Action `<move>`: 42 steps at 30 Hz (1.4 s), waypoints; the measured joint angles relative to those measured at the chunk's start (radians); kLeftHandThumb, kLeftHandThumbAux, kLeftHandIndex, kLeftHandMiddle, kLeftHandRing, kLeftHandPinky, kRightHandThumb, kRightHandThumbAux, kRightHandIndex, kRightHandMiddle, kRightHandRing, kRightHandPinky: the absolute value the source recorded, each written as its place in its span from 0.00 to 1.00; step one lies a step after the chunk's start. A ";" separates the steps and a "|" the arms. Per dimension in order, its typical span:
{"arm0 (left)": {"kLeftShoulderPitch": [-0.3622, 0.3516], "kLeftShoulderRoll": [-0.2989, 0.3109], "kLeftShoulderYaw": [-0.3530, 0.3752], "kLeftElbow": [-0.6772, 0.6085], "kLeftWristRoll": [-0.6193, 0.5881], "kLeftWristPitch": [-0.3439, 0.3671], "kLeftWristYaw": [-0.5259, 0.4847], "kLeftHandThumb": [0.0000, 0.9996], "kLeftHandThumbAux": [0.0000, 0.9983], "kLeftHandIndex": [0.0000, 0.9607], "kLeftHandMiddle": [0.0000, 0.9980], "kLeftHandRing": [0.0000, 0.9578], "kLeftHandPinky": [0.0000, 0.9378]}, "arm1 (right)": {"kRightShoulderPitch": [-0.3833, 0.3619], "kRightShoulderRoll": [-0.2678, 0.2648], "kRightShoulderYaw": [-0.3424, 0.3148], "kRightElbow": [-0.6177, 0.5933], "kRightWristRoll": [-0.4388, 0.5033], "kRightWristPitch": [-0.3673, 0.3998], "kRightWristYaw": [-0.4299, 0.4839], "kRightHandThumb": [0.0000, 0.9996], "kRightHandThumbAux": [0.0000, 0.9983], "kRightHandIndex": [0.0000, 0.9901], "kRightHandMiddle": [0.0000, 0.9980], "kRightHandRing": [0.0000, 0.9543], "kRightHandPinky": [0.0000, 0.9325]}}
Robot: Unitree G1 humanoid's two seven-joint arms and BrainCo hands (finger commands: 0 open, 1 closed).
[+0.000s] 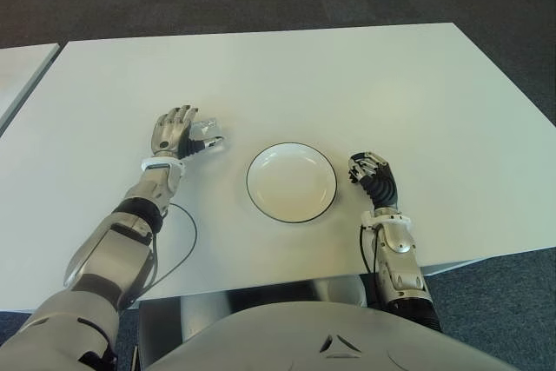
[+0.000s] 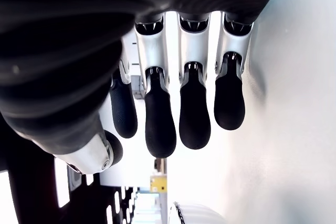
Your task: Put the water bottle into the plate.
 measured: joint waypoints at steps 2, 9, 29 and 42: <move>-0.009 -0.002 -0.004 0.009 -0.002 0.009 -0.006 0.61 0.24 0.00 0.00 0.00 0.00 | 0.000 -0.001 0.000 -0.001 0.000 0.000 0.000 0.70 0.73 0.44 0.67 0.68 0.69; -0.034 -0.007 -0.008 0.015 -0.023 0.035 -0.057 0.62 0.29 0.00 0.00 0.00 0.00 | 0.000 -0.004 0.000 -0.002 0.000 0.000 0.004 0.70 0.73 0.44 0.67 0.69 0.69; -0.068 -0.053 0.025 0.069 -0.099 0.066 -0.080 0.73 0.36 0.30 0.42 0.45 0.50 | 0.003 -0.004 0.000 -0.001 0.000 0.000 0.003 0.70 0.73 0.44 0.66 0.68 0.67; -0.068 -0.060 0.075 0.095 -0.141 0.013 -0.057 0.74 0.68 0.46 0.77 0.81 0.83 | 0.006 -0.004 -0.004 -0.006 0.003 0.001 0.002 0.70 0.73 0.44 0.65 0.67 0.67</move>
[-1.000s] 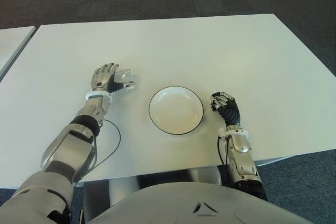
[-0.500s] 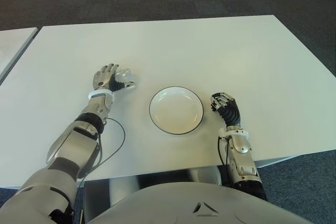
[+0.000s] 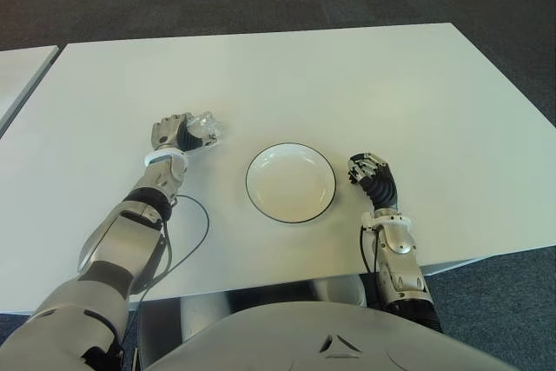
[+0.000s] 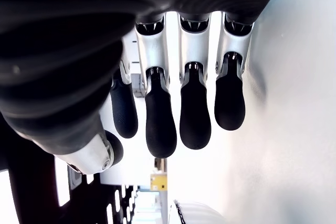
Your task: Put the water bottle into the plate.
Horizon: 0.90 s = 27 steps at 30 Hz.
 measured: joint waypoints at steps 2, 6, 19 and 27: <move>0.000 -0.002 0.004 0.000 -0.007 -0.005 0.000 0.74 0.68 0.46 0.79 0.83 0.87 | 0.000 0.000 -0.001 0.000 0.001 0.000 0.000 0.70 0.73 0.44 0.65 0.66 0.67; 0.001 -0.008 0.007 0.000 -0.015 -0.013 0.005 0.74 0.69 0.46 0.82 0.86 0.91 | 0.000 0.001 -0.004 0.000 0.002 0.000 0.000 0.70 0.73 0.44 0.65 0.66 0.67; 0.010 -0.015 0.025 0.000 -0.019 -0.038 0.037 0.74 0.70 0.46 0.86 0.90 0.94 | 0.002 0.006 -0.007 -0.002 0.002 0.000 -0.006 0.70 0.73 0.44 0.65 0.67 0.69; 0.016 -0.015 0.037 0.000 -0.032 -0.060 0.044 0.74 0.70 0.46 0.87 0.90 0.93 | 0.002 0.006 -0.008 -0.003 0.002 0.000 -0.007 0.70 0.73 0.44 0.66 0.68 0.69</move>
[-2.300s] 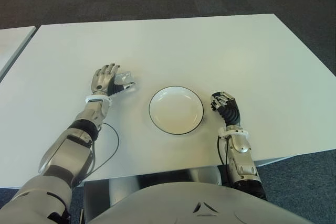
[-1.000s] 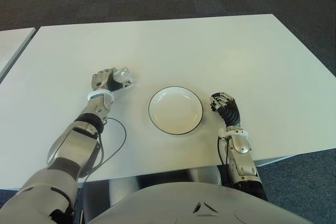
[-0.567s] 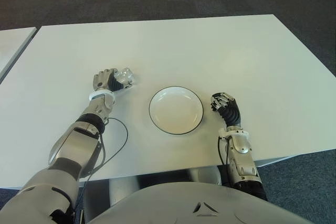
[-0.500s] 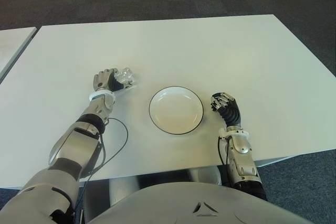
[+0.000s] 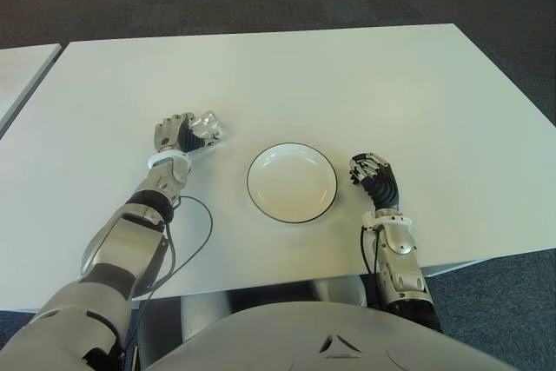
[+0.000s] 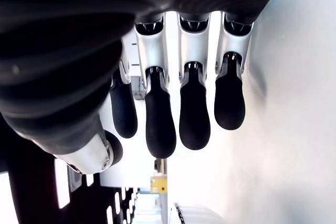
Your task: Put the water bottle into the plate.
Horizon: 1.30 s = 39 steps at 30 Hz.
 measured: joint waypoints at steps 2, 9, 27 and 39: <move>0.002 0.000 0.002 0.000 -0.004 -0.005 0.004 0.75 0.70 0.46 0.87 0.91 0.93 | 0.000 0.000 0.000 0.000 0.000 0.000 0.000 0.70 0.73 0.44 0.66 0.68 0.69; 0.008 0.000 0.018 0.000 -0.018 -0.018 0.005 0.75 0.70 0.46 0.87 0.91 0.92 | 0.000 0.000 0.000 0.000 0.001 0.000 0.000 0.70 0.73 0.44 0.66 0.67 0.68; 0.048 -0.002 0.070 -0.005 -0.092 -0.120 0.055 0.75 0.70 0.46 0.89 0.92 0.92 | 0.000 0.002 -0.001 0.001 0.000 0.003 -0.007 0.70 0.73 0.44 0.65 0.67 0.68; 0.108 -0.003 0.082 -0.093 -0.119 -0.203 0.118 0.75 0.70 0.46 0.89 0.92 0.91 | 0.000 0.002 0.000 0.003 0.000 -0.002 -0.008 0.70 0.73 0.44 0.66 0.68 0.69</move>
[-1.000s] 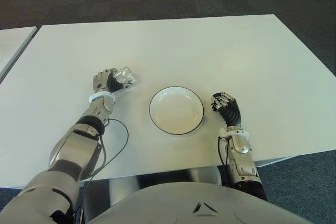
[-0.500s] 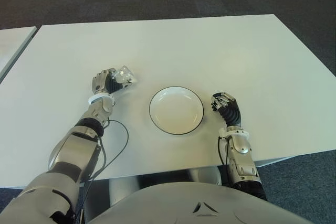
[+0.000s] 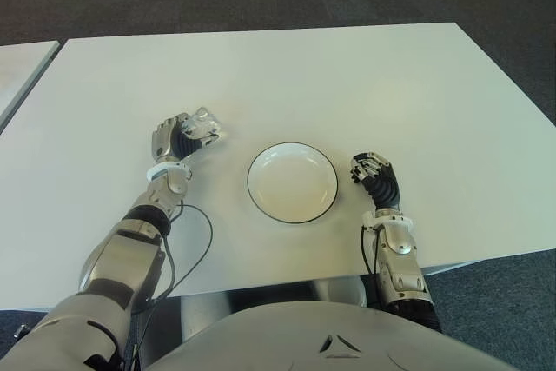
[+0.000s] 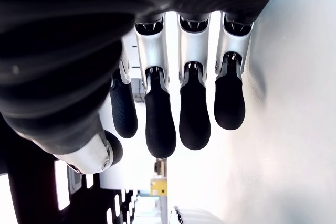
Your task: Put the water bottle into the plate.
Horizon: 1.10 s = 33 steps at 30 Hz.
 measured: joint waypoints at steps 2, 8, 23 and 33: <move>0.016 0.000 0.000 -0.035 0.000 -0.006 0.003 0.75 0.70 0.46 0.89 0.92 0.92 | 0.000 0.000 0.000 0.000 0.000 0.000 0.001 0.70 0.73 0.44 0.66 0.68 0.69; 0.074 0.004 0.005 -0.139 0.000 -0.032 0.006 0.75 0.70 0.46 0.89 0.92 0.93 | -0.001 -0.001 0.000 0.000 0.002 -0.002 0.006 0.70 0.73 0.44 0.66 0.68 0.70; 0.199 0.002 0.017 -0.543 0.024 0.004 -0.111 0.75 0.70 0.46 0.89 0.92 0.93 | -0.003 -0.002 0.001 0.003 0.001 -0.003 0.008 0.70 0.73 0.44 0.66 0.68 0.69; 0.199 0.004 0.021 -0.743 0.053 0.032 -0.177 0.75 0.70 0.46 0.89 0.92 0.91 | -0.005 -0.002 0.001 0.002 0.001 -0.001 0.010 0.70 0.73 0.44 0.66 0.68 0.70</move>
